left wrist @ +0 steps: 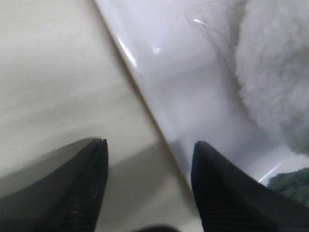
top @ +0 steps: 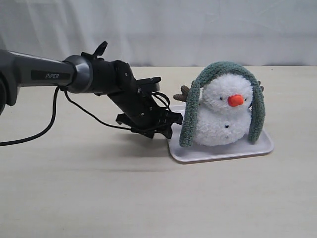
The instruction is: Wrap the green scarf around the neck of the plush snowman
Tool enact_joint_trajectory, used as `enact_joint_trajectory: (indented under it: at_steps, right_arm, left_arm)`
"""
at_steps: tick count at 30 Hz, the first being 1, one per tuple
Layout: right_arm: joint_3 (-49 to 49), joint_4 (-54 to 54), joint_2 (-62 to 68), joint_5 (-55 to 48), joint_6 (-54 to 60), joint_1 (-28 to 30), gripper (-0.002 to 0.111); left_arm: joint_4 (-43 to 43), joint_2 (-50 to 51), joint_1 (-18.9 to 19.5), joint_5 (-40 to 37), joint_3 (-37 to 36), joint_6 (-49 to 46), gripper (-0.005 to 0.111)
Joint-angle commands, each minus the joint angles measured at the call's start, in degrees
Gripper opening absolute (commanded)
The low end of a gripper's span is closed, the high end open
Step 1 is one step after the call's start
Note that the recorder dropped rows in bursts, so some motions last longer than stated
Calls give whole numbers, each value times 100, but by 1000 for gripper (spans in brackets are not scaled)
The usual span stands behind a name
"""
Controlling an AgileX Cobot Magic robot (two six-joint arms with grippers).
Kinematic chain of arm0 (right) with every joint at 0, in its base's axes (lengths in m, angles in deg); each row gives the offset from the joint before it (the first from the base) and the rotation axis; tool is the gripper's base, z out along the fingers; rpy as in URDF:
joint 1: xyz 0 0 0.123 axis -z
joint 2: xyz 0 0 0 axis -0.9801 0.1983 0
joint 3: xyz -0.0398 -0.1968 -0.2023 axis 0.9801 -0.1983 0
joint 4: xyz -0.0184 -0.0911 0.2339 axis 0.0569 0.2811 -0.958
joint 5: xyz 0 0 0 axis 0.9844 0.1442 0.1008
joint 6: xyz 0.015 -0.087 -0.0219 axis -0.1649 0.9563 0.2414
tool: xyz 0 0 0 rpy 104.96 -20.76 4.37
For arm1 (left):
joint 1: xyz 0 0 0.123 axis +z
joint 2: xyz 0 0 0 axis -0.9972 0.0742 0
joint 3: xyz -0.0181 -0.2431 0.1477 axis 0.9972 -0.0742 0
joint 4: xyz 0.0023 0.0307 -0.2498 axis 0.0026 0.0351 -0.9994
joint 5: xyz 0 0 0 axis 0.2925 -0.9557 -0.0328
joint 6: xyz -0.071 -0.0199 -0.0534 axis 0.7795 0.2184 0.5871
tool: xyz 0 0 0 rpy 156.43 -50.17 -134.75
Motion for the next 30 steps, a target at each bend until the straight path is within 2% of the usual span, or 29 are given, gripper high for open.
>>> enact_joint_trajectory:
  at_steps: [1, 4, 7, 13, 21, 25, 28, 30]
  right_arm:
    - [-8, -18, 10, 7, -5, 0, 33]
    - [-8, -18, 10, 7, -5, 0, 33]
    - [-8, -18, 10, 7, -5, 0, 33]
    - [-8, -18, 10, 7, 5, 0, 33]
    - [-8, -18, 10, 7, 5, 0, 33]
    - [-8, -18, 10, 7, 5, 0, 33]
    - [-8, -18, 10, 7, 5, 0, 33]
    - [-8, -18, 10, 7, 5, 0, 33]
  left_arm:
    - [1646, -16, -35, -618, 542, 1269, 50]
    - [1644, -16, -35, -702, 687, 1293, 50]
    - [1247, -16, -48, -621, 731, 1278, 50]
    - [1211, 140, -298, -425, 732, 1278, 50]
    - [966, 367, -326, -296, 732, 1471, 50]
    - [764, 489, -486, -34, 732, 1471, 50]
    - [985, 514, -507, -124, 732, 1483, 50]
    - [1381, 514, -422, -537, 769, 1671, 50]
